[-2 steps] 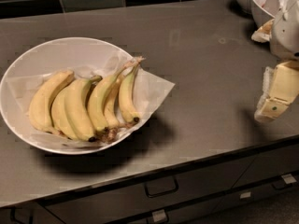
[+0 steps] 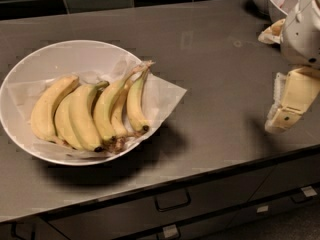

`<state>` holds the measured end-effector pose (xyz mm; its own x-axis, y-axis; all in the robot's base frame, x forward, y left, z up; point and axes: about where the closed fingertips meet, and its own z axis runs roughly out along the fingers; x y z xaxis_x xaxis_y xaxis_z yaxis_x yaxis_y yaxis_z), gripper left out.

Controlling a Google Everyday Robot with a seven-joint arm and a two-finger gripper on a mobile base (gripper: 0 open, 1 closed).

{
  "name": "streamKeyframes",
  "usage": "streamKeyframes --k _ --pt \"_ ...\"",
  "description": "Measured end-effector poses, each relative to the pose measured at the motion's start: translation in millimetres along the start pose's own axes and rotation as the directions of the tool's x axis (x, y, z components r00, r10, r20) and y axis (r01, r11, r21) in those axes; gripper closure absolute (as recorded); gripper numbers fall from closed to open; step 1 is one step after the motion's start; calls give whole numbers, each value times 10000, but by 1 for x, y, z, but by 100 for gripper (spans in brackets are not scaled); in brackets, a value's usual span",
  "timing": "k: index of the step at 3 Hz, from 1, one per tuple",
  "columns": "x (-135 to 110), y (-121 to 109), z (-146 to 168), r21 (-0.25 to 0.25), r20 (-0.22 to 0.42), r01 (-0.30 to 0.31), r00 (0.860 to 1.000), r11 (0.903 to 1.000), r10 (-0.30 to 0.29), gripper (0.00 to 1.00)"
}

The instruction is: Pick banana from white bowl

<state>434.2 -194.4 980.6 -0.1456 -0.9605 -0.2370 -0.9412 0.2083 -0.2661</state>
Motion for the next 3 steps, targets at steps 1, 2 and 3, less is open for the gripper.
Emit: streamKeyframes --k 1,2,3 --pt "-45 17 5 -556 1161 1782 9784 9824 -1709 0" --pt "-50 19 2 -382 1360 2610 9577 9646 -2537 0" --pt "-50 19 2 -381 1360 2614 9576 9645 -2541 0"
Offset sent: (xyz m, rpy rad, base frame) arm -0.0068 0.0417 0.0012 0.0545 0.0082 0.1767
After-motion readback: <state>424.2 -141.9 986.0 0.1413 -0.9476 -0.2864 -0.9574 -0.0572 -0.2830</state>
